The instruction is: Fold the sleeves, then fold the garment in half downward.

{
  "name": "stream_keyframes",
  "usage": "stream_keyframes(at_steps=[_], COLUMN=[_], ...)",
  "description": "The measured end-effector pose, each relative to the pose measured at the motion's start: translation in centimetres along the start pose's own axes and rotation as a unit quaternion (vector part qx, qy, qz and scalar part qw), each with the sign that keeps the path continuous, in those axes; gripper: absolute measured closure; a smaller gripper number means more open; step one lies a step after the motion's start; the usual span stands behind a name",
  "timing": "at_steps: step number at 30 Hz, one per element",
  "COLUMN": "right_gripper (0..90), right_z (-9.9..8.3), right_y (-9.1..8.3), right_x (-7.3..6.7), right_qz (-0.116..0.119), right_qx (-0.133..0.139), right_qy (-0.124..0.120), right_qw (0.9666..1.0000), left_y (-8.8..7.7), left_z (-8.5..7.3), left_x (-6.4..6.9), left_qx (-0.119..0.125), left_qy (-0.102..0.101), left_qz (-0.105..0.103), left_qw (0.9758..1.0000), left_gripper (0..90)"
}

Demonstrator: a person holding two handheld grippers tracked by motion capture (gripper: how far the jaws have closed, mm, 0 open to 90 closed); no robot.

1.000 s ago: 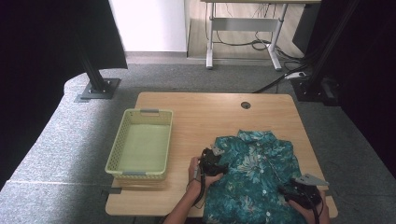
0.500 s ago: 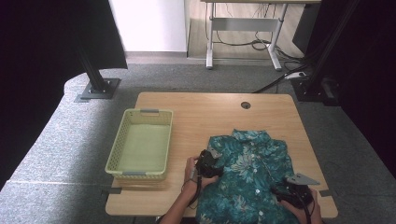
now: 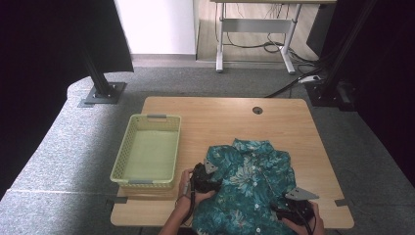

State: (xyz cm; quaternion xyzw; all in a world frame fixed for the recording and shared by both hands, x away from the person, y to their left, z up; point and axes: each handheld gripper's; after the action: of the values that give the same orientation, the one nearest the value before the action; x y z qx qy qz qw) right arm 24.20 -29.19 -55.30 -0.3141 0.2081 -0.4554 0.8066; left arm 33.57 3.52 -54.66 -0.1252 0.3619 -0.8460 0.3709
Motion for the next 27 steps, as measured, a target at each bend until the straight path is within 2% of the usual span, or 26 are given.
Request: stream_keyframes(at_steps=[6, 9, 14, 17, 20, 24, 27], right_gripper=[33.1, 33.0, 33.0, 33.0, 32.9, 33.1, 33.1], right_z=[-0.9, -1.0, -1.0, -1.1, -1.1, -1.1, -1.1], right_y=[-0.8, -1.0, -1.0, -1.0, -1.0, -1.0, -1.0], right_x=[-0.5, -0.6, -0.5, -0.5, -0.5, -0.4, -0.3], right_qz=[0.001, 0.001, 0.003, 0.004, 0.005, 0.005, 0.005], right_qx=[0.000, -0.002, 0.000, 0.000, 0.001, 0.000, 0.001], right_qy=[-0.001, 0.000, -0.001, -0.002, -0.004, -0.003, -0.002], right_qw=[1.0000, 1.0000, 1.0000, 1.0000, 1.0000, 1.0000, 1.0000], left_y=[-0.4, -0.5, -0.5, -0.6, -0.9, -0.8, -0.5], left_z=[-0.6, -0.7, -0.6, -0.5, 0.0, 1.1, 1.6], left_x=[0.5, 0.6, 0.5, 0.6, 0.3, -0.5, -1.6], left_qx=[0.009, 0.011, 0.011, 0.005, 0.019, 0.005, 0.007], left_qy=[0.001, 0.004, -0.007, -0.012, -0.018, -0.012, -0.030], left_qz=[-0.013, -0.013, -0.021, -0.015, -0.015, 0.002, 0.002], left_qw=[0.9999, 0.9999, 0.9997, 0.9998, 0.9995, 0.9999, 0.9995], left_gripper=[35.8, 35.7, 33.9, 33.8, 34.9, 34.8, 34.9])
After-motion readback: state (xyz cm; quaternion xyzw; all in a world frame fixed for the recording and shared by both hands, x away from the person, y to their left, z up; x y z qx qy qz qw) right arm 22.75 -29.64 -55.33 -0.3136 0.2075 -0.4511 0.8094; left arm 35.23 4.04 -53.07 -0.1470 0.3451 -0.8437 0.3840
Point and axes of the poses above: each handheld gripper's, and its own axes: y roughly forward along the jaws, z roughly out of its top, x roughly to its right, and after that the axes turned 4 degrees about y, right-handed
